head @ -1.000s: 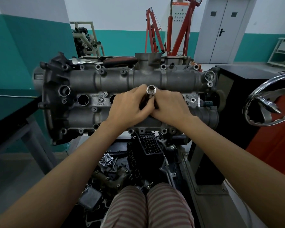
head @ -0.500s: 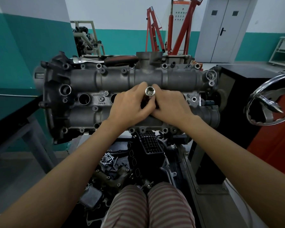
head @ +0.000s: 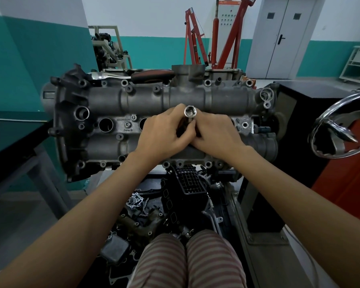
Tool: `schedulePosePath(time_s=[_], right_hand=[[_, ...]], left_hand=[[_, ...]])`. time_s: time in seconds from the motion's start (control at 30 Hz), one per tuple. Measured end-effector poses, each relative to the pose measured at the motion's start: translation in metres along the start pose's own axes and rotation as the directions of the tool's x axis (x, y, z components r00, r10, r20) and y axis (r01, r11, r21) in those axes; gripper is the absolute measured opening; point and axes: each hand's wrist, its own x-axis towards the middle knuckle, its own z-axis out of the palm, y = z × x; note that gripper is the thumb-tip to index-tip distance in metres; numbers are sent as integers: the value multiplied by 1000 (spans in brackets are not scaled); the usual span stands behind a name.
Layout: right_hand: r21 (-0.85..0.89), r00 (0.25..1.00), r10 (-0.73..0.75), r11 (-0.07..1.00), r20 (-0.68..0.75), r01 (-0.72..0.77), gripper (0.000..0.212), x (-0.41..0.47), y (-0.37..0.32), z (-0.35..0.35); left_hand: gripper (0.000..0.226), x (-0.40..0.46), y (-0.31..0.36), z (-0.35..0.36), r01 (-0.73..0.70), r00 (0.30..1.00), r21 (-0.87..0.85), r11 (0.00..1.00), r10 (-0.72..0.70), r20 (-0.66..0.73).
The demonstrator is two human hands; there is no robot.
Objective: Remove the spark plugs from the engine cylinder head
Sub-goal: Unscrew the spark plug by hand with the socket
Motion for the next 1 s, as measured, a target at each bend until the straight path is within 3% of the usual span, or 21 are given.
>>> schedulePosePath(time_s=[0.13,0.27,0.53,0.67,0.73,0.87,1.0], right_hand=[[-17,999,42,999,13,-41,41,1,1,0],[-18,997,57,998,43,-57,35,1,1,0],[24,1000,29,999,2,-29,35,0,-1,0],[-19,999,50,999,17,-50,47,1,0,0],[-23,998,55,998,24,-54,43,1,1,1],[-55,999,20,998,28,-19,35,0,1,2],[23,999,35,999,1,-35,32,0,-2,-1]], left_hand=[[21,1,-2,0,6,999,-11,1000,-6,-31],[45,0,-5,1,10,1000,-19,1000,-10,-18],[20,-1,0,0,7,1000,-23,1000,-7,-5],[44,1,-5,1,12,999,-14,1000,-13,-49],[48,1,-6,1,6,999,-17,1000,-7,-44],[39,0,-3,0,13,1000,-16,1000,-13,-2],[23,1,0,0,22,1000,1,1000,-22,11]])
